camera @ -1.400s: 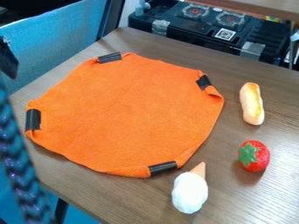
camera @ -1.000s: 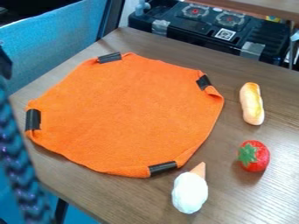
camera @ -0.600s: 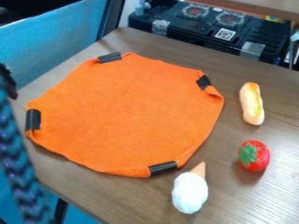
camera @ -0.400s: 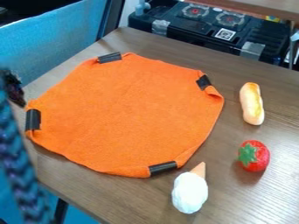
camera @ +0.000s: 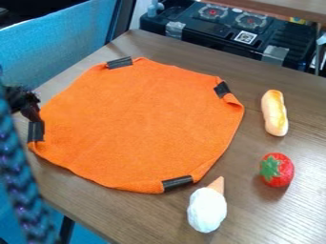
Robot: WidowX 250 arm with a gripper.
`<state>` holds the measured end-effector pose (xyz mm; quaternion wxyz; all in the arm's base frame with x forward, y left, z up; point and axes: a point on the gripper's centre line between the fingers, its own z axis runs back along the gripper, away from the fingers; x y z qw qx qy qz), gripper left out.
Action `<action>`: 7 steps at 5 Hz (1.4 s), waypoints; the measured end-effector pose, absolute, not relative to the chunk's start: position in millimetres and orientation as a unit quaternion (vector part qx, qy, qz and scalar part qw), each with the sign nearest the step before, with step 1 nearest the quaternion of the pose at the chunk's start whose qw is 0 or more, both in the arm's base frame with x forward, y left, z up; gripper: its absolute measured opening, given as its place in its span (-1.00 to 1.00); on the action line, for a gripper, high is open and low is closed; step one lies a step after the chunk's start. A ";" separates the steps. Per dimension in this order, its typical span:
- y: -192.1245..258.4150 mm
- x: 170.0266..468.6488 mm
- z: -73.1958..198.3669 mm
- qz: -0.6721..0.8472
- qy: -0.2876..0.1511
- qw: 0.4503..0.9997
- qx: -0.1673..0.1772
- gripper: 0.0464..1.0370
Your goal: Fold the cloth from bottom left to top right
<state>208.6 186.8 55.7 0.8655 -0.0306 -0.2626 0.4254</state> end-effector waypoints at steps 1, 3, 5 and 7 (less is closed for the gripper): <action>191.1 219.3 47.3 0.437 -0.255 0.862 -0.014 0.87; 196.4 225.2 42.9 0.455 -0.257 0.852 -0.013 -0.31; 193.9 215.7 48.2 0.457 -0.240 0.856 -0.030 -0.96; 214.5 227.8 90.8 0.491 -0.233 0.838 -0.043 -0.99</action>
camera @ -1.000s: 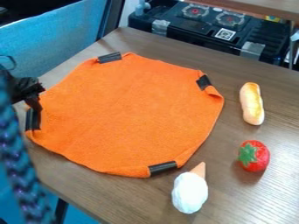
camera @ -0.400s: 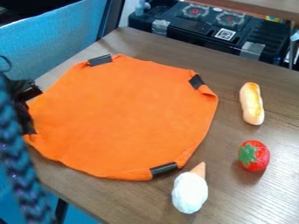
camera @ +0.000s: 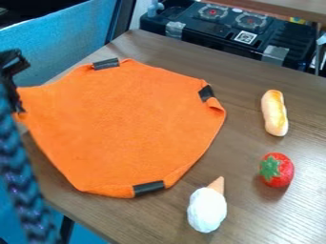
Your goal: Fold the cloth from bottom left to top right
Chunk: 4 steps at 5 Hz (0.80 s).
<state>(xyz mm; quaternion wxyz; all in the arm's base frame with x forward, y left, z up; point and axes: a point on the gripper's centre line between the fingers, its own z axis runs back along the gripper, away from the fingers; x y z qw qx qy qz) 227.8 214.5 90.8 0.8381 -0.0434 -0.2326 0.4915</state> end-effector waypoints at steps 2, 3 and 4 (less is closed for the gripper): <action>183.4 282.0 97.7 0.543 -0.170 0.820 -0.062 -0.99; 162.1 308.6 101.1 0.550 -0.171 0.814 -0.072 -0.99; 139.6 330.3 101.6 0.551 -0.169 0.813 -0.082 -0.99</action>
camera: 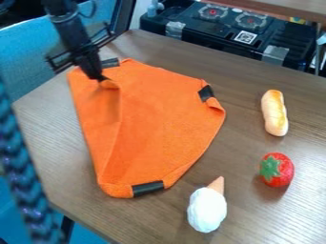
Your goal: Fold the cloth from bottom left to top right
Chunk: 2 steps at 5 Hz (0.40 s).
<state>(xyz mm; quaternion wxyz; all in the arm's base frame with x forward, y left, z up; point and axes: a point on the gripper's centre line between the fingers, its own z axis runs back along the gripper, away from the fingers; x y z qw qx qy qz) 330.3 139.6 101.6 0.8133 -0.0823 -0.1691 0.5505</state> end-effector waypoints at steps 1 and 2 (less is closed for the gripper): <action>114.6 353.5 111.5 0.545 -0.185 0.812 -0.098 -0.99; 90.7 377.8 113.4 0.540 -0.196 0.812 -0.105 -0.99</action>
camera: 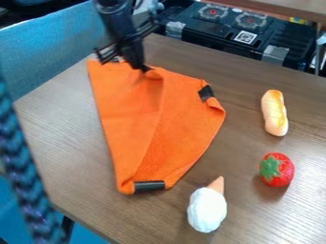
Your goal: Fold the cloth from bottom left to top right
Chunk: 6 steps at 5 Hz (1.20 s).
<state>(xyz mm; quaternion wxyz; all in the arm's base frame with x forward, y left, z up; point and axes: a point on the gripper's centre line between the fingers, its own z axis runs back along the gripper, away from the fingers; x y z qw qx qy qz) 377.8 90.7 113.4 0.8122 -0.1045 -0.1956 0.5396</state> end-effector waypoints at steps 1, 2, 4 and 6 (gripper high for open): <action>70.2 394.3 109.9 0.537 -0.199 0.813 -0.102 -0.99; 54.1 408.0 101.9 0.537 -0.196 0.815 -0.095 -0.99; 44.1 430.7 92.2 0.527 -0.214 0.819 -0.071 -0.66; 42.8 436.3 89.7 0.528 -0.221 0.816 -0.080 0.48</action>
